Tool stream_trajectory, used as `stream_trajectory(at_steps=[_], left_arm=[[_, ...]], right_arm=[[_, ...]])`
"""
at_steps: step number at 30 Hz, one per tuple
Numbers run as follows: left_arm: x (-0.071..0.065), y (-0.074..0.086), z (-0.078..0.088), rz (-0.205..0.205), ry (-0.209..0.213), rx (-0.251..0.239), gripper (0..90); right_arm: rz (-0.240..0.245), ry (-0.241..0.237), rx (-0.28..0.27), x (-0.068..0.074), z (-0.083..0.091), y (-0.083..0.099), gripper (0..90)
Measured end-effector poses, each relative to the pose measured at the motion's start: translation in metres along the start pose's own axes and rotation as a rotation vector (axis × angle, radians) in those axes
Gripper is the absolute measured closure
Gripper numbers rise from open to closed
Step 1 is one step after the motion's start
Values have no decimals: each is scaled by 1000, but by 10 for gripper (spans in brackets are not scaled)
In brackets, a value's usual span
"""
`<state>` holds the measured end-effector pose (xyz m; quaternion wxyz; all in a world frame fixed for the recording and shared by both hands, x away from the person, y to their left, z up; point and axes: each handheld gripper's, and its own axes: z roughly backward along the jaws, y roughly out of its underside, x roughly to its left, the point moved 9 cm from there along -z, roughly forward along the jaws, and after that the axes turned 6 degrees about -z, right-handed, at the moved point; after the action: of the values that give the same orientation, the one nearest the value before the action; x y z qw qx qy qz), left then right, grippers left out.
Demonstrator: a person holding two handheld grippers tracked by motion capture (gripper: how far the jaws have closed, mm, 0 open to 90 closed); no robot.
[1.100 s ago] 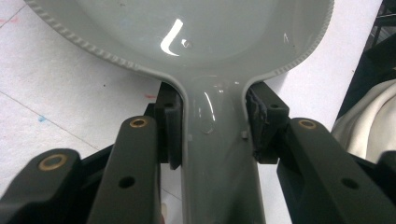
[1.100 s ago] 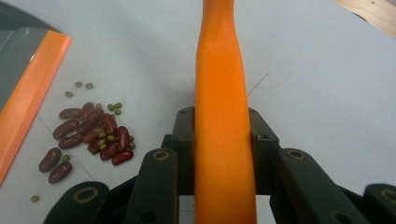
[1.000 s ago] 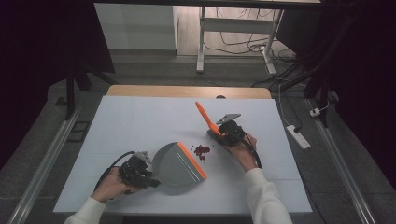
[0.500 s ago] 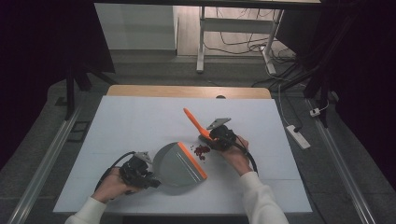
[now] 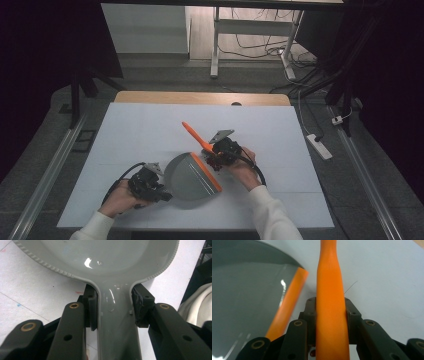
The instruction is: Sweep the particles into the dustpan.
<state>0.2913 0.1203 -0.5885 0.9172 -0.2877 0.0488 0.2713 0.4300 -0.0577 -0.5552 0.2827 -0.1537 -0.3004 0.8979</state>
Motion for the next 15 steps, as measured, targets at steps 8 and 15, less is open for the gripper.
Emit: stream_trajectory(at_steps=[8,15], left_arm=[[0,0,-1,1,0,1,617],[0,0,-1,-1,-2,3,617]], right_arm=[[39,-17,-3,12,-1,-2,699],[60,-31,-7,22,-1,-3,698]])
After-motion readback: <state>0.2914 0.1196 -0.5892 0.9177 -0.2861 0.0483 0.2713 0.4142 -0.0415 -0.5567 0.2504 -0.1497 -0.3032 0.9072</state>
